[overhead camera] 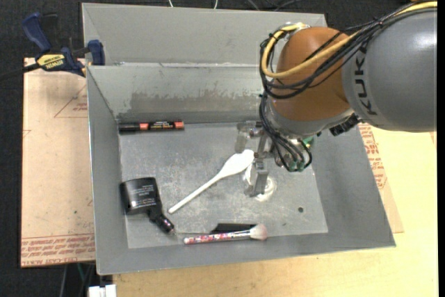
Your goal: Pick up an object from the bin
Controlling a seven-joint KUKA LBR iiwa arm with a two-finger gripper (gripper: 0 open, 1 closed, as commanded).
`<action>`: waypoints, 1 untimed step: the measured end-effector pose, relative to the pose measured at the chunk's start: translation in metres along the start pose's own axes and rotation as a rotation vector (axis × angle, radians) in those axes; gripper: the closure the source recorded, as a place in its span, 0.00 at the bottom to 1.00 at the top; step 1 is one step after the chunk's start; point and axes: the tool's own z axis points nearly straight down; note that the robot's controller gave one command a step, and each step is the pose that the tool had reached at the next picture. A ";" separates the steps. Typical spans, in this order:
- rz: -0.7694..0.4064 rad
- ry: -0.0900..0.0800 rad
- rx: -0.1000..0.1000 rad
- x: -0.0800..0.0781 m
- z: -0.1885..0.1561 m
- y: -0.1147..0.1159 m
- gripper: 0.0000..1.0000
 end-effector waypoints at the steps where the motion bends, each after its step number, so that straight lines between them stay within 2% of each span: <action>1: 0.002 -0.007 0.000 -0.002 -0.004 0.000 0.00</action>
Offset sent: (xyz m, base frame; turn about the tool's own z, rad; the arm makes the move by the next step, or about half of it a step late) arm 0.0388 0.0107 -0.1083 -0.4143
